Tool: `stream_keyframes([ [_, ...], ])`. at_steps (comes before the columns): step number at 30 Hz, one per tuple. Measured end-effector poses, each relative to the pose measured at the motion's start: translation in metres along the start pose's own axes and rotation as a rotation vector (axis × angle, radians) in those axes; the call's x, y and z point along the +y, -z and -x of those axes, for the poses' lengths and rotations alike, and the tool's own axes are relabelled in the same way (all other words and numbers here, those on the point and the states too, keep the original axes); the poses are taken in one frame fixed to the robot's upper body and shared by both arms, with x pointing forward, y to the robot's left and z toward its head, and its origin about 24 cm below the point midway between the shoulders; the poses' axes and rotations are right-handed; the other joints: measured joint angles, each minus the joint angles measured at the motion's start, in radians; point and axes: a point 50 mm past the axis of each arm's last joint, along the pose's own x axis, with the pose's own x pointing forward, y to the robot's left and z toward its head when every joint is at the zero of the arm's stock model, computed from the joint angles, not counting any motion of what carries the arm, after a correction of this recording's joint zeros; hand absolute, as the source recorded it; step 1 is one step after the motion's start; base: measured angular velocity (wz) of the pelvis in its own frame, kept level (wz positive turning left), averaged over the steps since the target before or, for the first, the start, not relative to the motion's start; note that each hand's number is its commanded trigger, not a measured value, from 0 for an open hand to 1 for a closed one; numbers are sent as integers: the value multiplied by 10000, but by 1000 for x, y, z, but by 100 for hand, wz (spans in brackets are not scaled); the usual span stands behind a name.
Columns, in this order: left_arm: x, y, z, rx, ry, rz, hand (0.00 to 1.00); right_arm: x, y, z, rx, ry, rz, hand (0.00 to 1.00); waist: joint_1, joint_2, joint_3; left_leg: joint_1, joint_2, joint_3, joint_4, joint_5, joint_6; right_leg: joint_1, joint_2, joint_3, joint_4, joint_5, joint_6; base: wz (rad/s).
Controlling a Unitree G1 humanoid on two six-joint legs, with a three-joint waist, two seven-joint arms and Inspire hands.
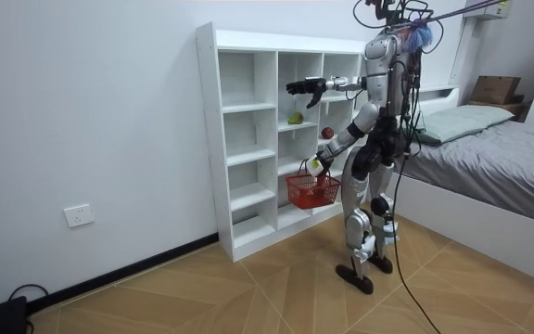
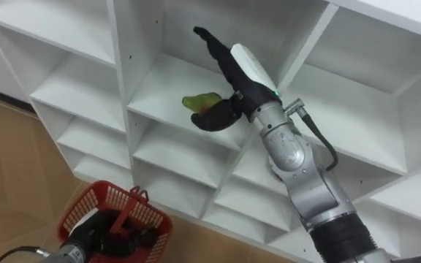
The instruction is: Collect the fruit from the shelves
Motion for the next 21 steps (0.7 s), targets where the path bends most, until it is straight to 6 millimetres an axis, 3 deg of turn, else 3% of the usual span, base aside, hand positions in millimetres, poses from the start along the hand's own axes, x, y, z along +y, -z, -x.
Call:
stream_keyframes([
  [6, -2, -1, -1, 218, 80, -582, 100, -8, 12, -5, 571, 296, -784, 0, 210, -2, -3, -104, -15, -201, 136, -1, -3, -19, 2, -65, -3, 0, 0, 10],
  [21, 2, 2, -1, 518, -53, -331, 100, -13, 21, -11, 1079, 411, -771, 0, 264, 158, -24, -321, -66, -368, 310, 1, -8, -55, -22, -215, -29, 2, 1, 3],
])
